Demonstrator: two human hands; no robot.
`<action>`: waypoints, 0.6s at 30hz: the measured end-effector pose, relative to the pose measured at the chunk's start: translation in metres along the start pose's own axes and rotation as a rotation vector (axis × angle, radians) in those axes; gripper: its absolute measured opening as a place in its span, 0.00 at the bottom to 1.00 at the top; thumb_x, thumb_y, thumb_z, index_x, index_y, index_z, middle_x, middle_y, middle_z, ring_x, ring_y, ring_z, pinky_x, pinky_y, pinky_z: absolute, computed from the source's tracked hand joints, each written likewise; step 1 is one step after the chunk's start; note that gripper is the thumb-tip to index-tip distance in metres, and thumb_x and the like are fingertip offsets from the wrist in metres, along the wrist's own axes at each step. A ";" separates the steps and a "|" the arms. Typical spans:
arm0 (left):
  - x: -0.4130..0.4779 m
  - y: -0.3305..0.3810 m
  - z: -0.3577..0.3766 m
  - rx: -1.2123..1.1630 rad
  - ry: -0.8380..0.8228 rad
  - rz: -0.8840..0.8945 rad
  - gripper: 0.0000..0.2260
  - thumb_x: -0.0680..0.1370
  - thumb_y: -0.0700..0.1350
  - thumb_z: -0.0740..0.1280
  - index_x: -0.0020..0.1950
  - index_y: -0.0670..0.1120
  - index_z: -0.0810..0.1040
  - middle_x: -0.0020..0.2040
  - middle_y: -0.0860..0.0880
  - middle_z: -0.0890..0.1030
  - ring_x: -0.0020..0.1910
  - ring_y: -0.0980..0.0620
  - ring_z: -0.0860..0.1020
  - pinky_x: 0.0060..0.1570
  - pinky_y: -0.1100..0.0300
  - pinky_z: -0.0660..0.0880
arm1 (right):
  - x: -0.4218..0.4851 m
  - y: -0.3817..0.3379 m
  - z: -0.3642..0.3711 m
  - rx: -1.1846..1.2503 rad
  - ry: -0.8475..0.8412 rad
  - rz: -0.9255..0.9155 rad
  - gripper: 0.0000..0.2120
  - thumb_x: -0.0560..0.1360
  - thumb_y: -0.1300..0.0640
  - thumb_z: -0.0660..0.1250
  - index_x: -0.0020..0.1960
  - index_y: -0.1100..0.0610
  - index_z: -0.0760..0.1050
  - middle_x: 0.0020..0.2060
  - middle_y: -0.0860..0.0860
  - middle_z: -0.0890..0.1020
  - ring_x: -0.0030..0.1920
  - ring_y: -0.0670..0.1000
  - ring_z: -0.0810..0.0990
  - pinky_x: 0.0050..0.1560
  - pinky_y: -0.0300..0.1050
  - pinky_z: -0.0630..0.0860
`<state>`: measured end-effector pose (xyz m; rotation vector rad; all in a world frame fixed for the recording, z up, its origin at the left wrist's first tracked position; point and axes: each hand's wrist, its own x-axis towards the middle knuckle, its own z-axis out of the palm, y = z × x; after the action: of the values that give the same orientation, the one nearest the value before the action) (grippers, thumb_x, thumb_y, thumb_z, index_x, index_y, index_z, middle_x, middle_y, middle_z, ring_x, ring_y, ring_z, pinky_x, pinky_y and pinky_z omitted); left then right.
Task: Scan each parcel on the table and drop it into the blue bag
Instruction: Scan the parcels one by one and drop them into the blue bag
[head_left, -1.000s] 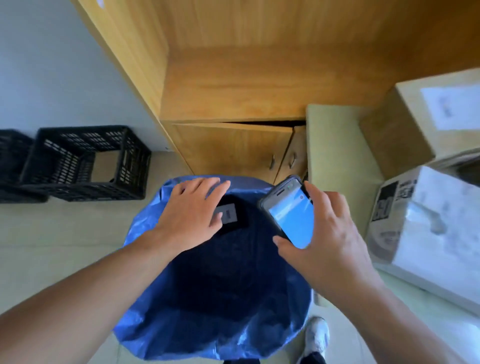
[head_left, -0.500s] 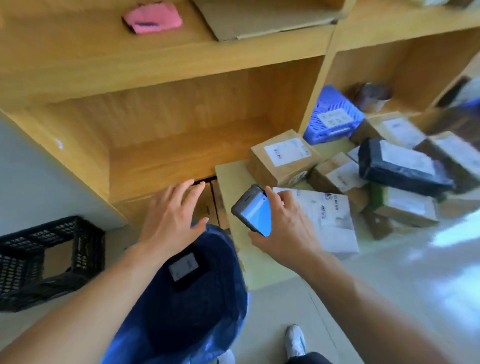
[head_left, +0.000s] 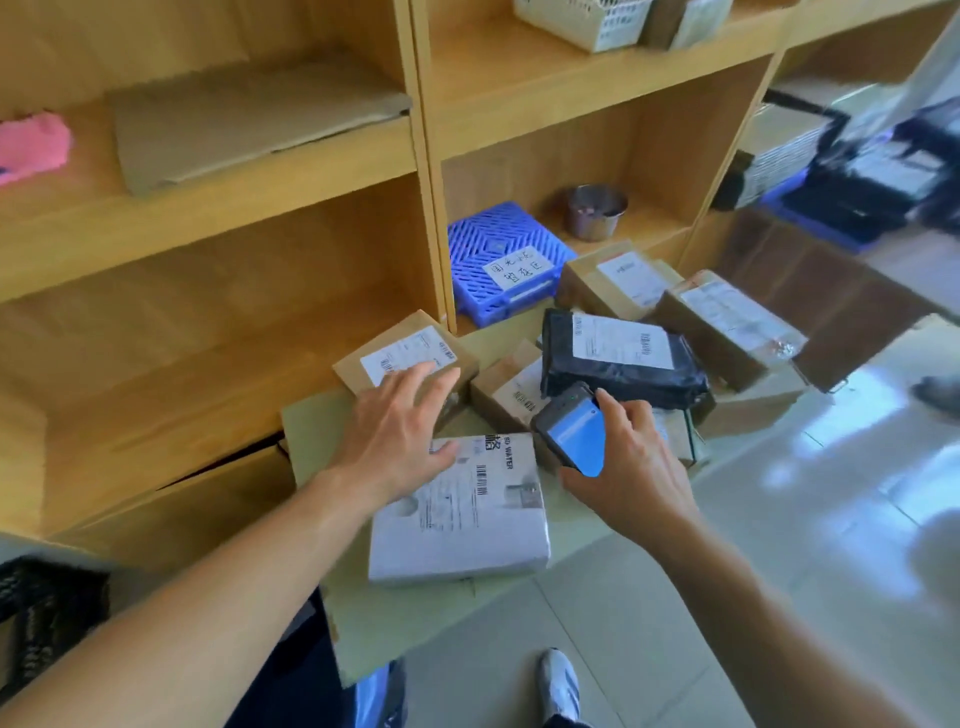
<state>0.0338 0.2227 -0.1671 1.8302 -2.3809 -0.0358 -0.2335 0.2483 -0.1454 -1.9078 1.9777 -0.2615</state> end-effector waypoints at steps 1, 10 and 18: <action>0.016 0.016 0.005 -0.036 0.003 -0.004 0.38 0.74 0.61 0.73 0.80 0.50 0.63 0.76 0.44 0.69 0.70 0.42 0.71 0.62 0.43 0.76 | 0.009 0.017 -0.004 0.010 0.000 0.021 0.48 0.68 0.38 0.73 0.79 0.49 0.52 0.63 0.50 0.66 0.60 0.55 0.74 0.53 0.49 0.75; 0.137 0.112 0.061 -0.047 -0.099 -0.086 0.35 0.82 0.58 0.63 0.82 0.52 0.50 0.79 0.44 0.63 0.72 0.44 0.70 0.64 0.48 0.76 | 0.069 0.125 -0.020 0.085 -0.053 0.115 0.48 0.69 0.40 0.73 0.79 0.47 0.51 0.66 0.48 0.64 0.60 0.52 0.72 0.52 0.47 0.77; 0.178 0.134 0.101 -0.255 -0.264 -0.527 0.32 0.85 0.59 0.56 0.84 0.54 0.45 0.81 0.43 0.60 0.76 0.41 0.68 0.65 0.44 0.74 | 0.081 0.158 -0.027 0.104 -0.074 0.130 0.48 0.69 0.38 0.72 0.79 0.46 0.50 0.63 0.46 0.64 0.51 0.47 0.67 0.47 0.44 0.75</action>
<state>-0.1515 0.0797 -0.2362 2.3696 -1.8448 -0.6361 -0.3900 0.1748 -0.1932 -1.6935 1.9893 -0.2490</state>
